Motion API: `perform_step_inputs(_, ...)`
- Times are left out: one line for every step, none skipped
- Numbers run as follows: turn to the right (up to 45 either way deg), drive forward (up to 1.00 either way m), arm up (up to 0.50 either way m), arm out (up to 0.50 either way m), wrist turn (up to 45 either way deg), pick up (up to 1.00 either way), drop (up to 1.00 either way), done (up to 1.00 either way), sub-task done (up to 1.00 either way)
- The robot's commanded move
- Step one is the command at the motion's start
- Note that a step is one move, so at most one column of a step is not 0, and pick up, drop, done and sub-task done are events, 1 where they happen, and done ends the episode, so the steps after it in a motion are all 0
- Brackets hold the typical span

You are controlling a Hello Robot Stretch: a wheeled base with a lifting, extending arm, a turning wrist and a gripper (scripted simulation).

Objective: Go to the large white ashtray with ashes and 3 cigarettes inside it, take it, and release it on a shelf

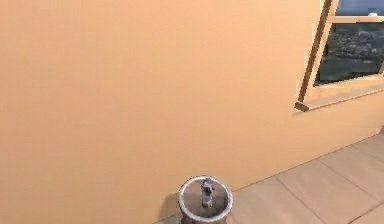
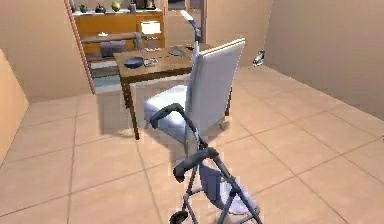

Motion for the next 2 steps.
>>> perform_step_inputs(45.0, 0.0, 0.0, 0.0, 0.0, 0.0, 0.0, 0.0, 0.0)
perform_step_inputs(12.0, 0.0, 0.0, 0.0, 0.0, 0.0, 0.0, 0.0, 0.0)
